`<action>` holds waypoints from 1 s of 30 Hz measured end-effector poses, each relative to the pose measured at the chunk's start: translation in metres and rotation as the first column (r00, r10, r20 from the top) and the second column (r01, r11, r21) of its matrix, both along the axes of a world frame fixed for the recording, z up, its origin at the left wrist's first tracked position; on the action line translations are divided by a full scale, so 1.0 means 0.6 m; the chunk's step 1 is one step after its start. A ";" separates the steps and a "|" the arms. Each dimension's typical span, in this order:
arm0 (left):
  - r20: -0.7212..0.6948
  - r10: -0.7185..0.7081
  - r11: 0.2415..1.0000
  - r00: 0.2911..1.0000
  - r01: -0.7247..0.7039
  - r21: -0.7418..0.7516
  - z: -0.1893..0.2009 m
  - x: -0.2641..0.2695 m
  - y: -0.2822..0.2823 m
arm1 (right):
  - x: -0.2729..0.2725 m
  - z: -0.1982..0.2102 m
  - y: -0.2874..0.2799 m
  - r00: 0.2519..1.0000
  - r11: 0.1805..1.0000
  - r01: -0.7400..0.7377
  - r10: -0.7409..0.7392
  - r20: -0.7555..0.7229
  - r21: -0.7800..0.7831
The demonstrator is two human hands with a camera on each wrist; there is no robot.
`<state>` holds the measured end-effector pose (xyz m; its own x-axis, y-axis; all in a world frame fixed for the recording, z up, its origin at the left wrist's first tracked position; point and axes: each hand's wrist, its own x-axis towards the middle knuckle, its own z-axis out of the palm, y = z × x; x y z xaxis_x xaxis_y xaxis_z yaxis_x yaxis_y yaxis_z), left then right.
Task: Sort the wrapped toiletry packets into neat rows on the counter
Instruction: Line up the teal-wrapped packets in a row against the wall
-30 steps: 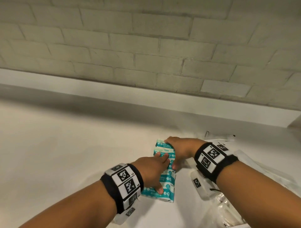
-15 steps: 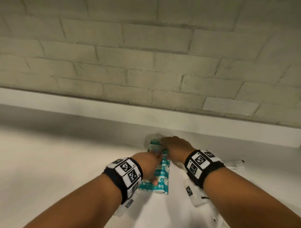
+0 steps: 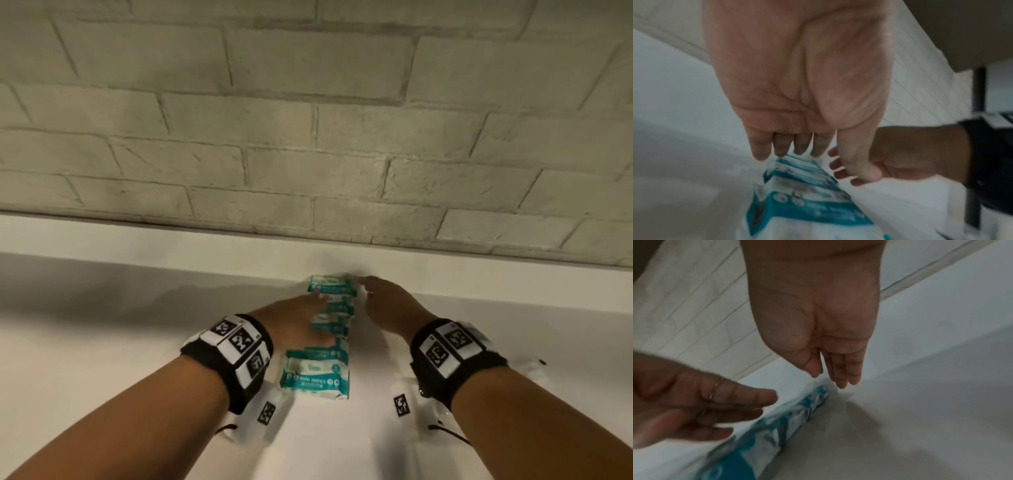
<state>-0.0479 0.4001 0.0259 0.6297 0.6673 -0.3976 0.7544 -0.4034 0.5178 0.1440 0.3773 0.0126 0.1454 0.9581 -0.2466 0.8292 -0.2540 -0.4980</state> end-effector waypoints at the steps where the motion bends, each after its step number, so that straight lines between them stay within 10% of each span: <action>1: 0.069 0.111 0.994 0.991 -0.109 -0.031 0.002 -0.002 0.009 | 0.014 0.000 0.000 0.992 0.997 0.073 -0.075 -0.097 -0.024; 5: 0.221 0.528 0.838 0.820 -0.462 -0.290 -0.022 0.004 0.041 | 0.025 -0.004 -0.007 0.607 0.921 0.360 -0.353 -0.711 -0.150; 8: 0.361 0.710 0.678 0.604 -0.448 -0.583 -0.072 0.010 0.067 | 0.006 -0.008 -0.006 0.312 0.860 0.439 -0.417 -0.854 -0.260; 12: 0.417 0.755 0.618 0.506 -0.338 -0.709 -0.080 0.018 0.064 | -0.023 -0.002 -0.008 0.202 0.877 0.364 -0.403 -0.893 -0.313; 22: 0.416 0.750 0.607 0.515 -0.285 -0.742 -0.067 0.012 0.041 | -0.050 0.015 -0.032 0.320 0.909 0.320 -0.370 -0.872 -0.268; 30: 0.437 0.825 0.552 0.358 -0.346 -0.759 -0.030 -0.033 -0.036 | -0.021 0.001 -0.078 0.377 0.883 0.319 -0.450 -0.809 -0.343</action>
<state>-0.0676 0.3784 0.0081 0.3399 0.8396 -0.4237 -0.0394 0.4628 0.8856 0.1315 0.3306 0.0131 0.1463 0.8128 -0.5639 -0.2016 -0.5336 -0.8214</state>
